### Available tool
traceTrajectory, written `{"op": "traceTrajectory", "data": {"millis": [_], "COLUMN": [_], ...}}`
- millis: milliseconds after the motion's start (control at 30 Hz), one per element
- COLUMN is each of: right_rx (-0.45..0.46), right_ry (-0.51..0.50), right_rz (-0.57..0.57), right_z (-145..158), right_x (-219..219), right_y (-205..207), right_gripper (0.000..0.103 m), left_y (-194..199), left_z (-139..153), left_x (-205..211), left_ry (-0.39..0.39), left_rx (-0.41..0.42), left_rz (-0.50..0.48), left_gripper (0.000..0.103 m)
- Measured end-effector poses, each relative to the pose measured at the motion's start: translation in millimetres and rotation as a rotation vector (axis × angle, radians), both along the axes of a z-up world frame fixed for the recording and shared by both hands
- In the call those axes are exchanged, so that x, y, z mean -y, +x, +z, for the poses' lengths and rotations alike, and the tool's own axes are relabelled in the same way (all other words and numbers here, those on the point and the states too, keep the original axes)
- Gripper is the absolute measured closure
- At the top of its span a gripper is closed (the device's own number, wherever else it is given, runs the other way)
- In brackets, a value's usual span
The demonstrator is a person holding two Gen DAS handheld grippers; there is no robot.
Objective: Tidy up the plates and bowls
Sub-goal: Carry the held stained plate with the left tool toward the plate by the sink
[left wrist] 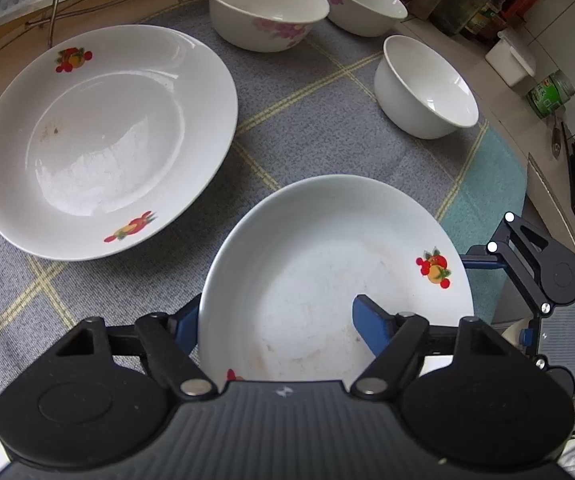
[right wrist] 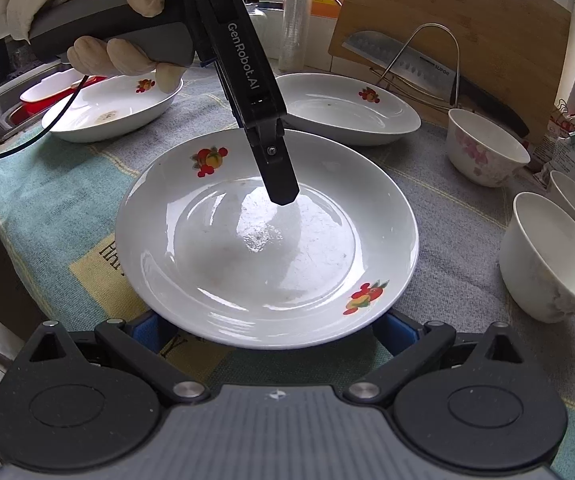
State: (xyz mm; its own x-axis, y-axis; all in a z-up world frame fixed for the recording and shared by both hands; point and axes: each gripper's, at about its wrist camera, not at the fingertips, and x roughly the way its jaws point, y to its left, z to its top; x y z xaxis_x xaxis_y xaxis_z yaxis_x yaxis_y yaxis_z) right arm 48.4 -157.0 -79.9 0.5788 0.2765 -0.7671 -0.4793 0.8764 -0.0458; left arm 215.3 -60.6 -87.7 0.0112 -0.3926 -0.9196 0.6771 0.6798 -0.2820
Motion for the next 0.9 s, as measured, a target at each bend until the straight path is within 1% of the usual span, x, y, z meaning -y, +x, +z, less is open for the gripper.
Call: {"op": "traceTrajectory", "data": {"millis": [133, 267, 433, 600, 900], "right_rx": [-0.006, 0.021, 0.017, 0.027, 0.045], "right_ry": [0.028, 0.003, -0.001, -0.009, -0.017], "right_rz": [0.023, 0.065, 0.071, 0.084, 0.121], "right_z": [-2.8, -1.3, 1.0, 5.9, 14.3], "right_x": [7.3, 3.0, 2.9, 3.5, 5.0], "right_y": [2.7, 2.2, 3.1, 1.5, -1.8], "right_gripper": [0.0, 0.0, 0.0, 0.0, 0.0], "left_y": [0.5, -0.3, -1.8, -5.8, -14.0], "left_z": [0.9, 1.6, 1.8, 6.4, 16.6], "left_x": [-1.8, -1.8, -1.5, 0.0, -4.1], "left_ry": [-0.005, -0.003, -0.001, 0.006, -0.005], "left_rx": [0.0, 0.008, 0.012, 0.033, 0.056], "left_rz": [0.001, 0.0, 0.005, 0.004, 0.053], "left_gripper": [0.027, 0.027, 0.027, 0.027, 0.027]}}
